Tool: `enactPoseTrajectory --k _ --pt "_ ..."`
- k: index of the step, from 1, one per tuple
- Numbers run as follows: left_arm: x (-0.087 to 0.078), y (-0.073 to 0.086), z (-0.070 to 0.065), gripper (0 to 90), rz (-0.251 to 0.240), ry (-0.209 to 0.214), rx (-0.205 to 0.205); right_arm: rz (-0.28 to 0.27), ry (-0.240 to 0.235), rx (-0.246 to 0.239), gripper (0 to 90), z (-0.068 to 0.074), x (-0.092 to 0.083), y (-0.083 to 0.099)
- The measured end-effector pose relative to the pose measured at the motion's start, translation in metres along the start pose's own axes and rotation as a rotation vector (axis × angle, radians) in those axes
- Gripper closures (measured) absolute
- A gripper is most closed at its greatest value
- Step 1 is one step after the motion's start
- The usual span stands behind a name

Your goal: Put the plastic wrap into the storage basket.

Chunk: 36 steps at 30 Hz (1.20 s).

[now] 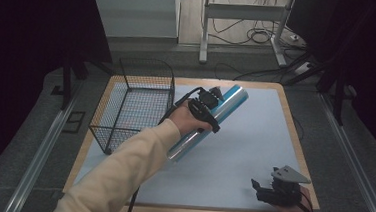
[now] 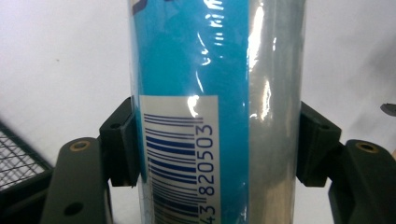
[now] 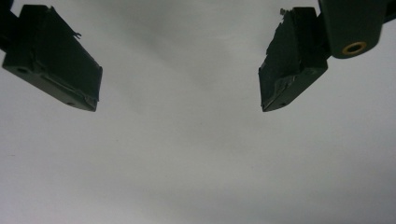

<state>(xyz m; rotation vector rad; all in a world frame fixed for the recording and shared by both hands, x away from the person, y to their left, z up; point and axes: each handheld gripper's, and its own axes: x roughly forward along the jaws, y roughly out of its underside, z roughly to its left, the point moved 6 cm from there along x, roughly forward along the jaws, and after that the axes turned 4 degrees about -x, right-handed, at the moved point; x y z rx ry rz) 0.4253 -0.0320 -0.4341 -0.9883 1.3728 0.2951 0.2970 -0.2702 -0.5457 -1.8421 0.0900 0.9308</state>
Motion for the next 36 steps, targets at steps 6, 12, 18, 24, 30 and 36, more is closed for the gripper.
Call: enactPoseTrajectory --k 6,12,18,24,30,36 --pt "-0.01 -0.009 0.005 31.5 -0.006 -0.015 0.003 0.0 -0.001 0.002 13.7 0.0 0.0 0.0" --pt "-0.017 -0.017 0.009 31.5 -0.008 -0.005 -0.009 0.0 -0.001 0.004 13.7 0.0 0.0 0.0" --pt "-0.021 -0.024 0.014 31.5 -0.01 -0.027 -0.009 -0.004 0.001 0.002 13.7 0.0 -0.001 0.0" --pt "-0.026 -0.03 0.021 31.5 -0.01 -0.038 -0.017 -0.006 0.002 0.002 13.7 -0.001 -0.001 0.0" --pt "-0.031 -0.033 0.028 31.5 -0.017 -0.045 -0.031 -0.003 0.001 0.006 13.7 -0.001 -0.001 0.0" --pt "-0.035 -0.035 0.037 31.5 -0.019 -0.059 -0.038 -0.002 0.002 0.007 13.7 -0.002 -0.001 0.0"
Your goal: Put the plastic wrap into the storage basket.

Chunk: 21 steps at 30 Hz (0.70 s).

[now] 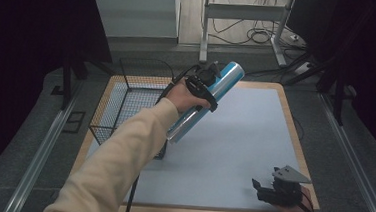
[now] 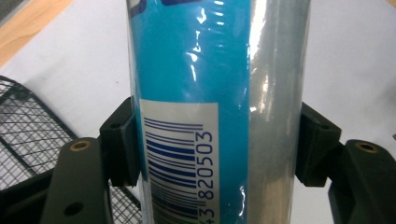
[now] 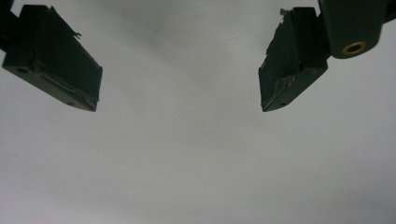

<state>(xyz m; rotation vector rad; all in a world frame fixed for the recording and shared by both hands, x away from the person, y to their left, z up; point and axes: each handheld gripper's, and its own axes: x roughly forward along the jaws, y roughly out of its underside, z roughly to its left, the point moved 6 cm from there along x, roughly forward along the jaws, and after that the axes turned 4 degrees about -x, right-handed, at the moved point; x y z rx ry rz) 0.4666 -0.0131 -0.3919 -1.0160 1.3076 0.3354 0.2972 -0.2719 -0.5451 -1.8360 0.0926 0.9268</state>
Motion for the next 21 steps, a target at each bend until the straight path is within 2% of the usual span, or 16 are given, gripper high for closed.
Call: enactPoseTrajectory --k 7,16,21 --pt "-0.007 -0.004 0.018 31.6 -0.007 -0.028 -0.023 0.001 0.002 0.0 13.7 -0.001 0.0 0.0" --pt "-0.012 -0.007 0.034 31.6 -0.016 -0.053 -0.053 -0.002 0.007 -0.001 13.9 -0.001 0.0 0.0" --pt "-0.015 -0.008 0.041 31.6 -0.009 -0.073 -0.052 -0.002 0.008 0.001 13.9 -0.002 0.0 0.0"
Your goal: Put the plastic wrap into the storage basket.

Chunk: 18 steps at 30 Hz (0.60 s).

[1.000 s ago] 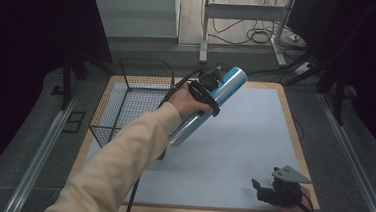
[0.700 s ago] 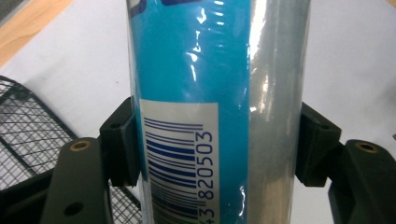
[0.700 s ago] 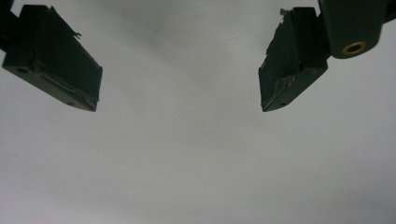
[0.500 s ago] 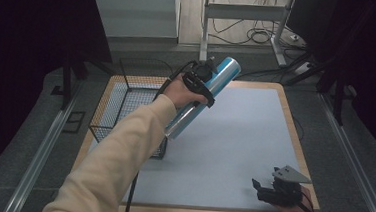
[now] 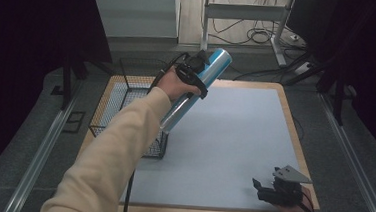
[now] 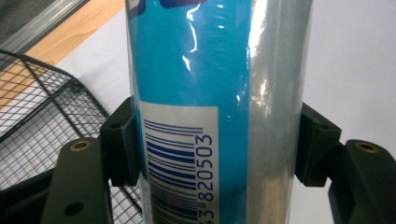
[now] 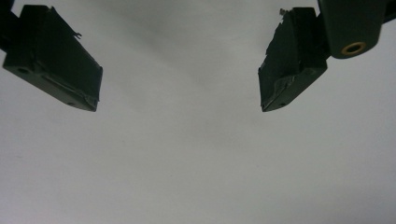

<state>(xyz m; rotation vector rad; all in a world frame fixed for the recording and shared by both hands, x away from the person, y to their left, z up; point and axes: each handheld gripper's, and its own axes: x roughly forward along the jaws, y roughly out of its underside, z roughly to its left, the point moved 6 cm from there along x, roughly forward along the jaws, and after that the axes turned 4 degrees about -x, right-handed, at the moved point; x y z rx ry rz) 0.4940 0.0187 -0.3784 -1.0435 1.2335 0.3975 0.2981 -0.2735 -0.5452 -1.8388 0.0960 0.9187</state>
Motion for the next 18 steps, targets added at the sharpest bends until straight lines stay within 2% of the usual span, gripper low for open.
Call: enactPoseTrajectory --k 7,9,13,18 --pt "-0.006 -0.001 0.008 31.6 -0.004 -0.024 -0.006 0.003 0.001 0.002 13.9 -0.001 0.0 0.001" --pt "-0.007 0.0 0.01 31.6 -0.011 -0.041 0.005 0.001 0.001 0.004 13.9 -0.001 0.0 0.0" --pt "-0.008 0.002 0.01 31.6 -0.004 -0.029 0.004 0.004 0.0 0.004 13.9 -0.001 0.0 0.001" --pt "-0.008 0.005 0.017 31.6 0.0 -0.039 -0.01 0.0 0.001 0.002 13.9 0.0 0.0 0.0"
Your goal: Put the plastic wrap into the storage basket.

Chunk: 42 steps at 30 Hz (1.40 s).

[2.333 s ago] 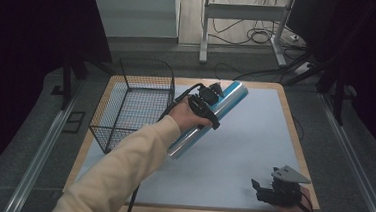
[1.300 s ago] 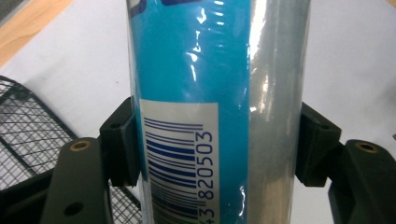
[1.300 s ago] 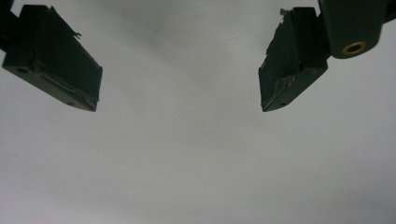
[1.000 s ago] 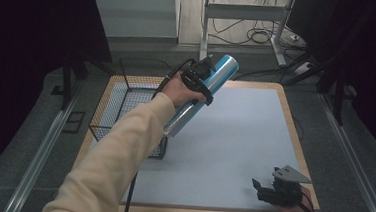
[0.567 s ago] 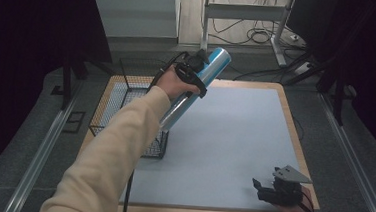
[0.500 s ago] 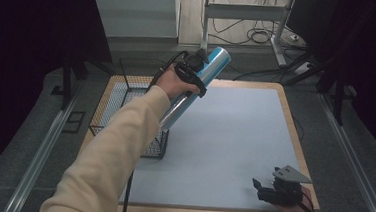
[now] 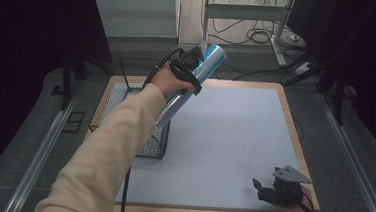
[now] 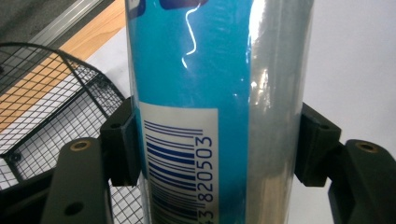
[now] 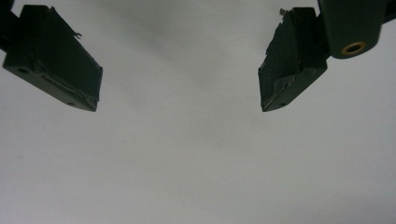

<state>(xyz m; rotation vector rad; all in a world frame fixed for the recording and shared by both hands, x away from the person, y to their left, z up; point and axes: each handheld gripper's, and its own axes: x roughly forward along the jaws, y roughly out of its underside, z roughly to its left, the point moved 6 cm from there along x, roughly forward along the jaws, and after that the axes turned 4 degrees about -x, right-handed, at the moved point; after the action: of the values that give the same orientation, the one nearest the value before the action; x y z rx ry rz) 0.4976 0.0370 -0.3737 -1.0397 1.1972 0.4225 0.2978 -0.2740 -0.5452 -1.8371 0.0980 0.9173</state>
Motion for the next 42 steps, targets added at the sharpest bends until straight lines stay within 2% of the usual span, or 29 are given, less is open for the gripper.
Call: enactPoseTrajectory --k 4,5,7,13,25,35,39,42 --pt "0.0 0.002 0.006 31.6 0.004 -0.013 -0.009 0.001 0.002 0.002 13.9 0.0 0.0 0.0" --pt "0.001 0.004 0.011 31.6 -0.003 -0.033 -0.013 -0.001 0.003 0.0 13.9 -0.001 0.0 0.0" --pt "0.001 0.005 0.013 31.6 -0.002 -0.042 -0.011 0.0 0.003 0.001 13.9 -0.001 0.0 0.0" --pt "0.002 0.013 0.024 31.6 0.01 -0.042 -0.029 0.004 0.001 -0.001 13.9 0.0 0.0 0.0" --pt "0.009 0.026 0.045 31.6 0.034 -0.081 -0.057 0.005 0.003 -0.001 13.9 0.0 0.0 0.0" --pt "0.021 0.036 0.063 31.6 0.06 -0.116 -0.088 0.005 0.006 0.001 13.9 0.0 0.001 0.001" --pt "0.028 0.04 0.07 31.7 0.073 -0.143 -0.088 0.007 0.004 0.003 13.9 0.001 0.001 0.001" --pt "0.037 0.043 0.077 31.6 0.083 -0.141 -0.103 0.007 0.006 0.0 13.9 0.0 0.001 0.001"
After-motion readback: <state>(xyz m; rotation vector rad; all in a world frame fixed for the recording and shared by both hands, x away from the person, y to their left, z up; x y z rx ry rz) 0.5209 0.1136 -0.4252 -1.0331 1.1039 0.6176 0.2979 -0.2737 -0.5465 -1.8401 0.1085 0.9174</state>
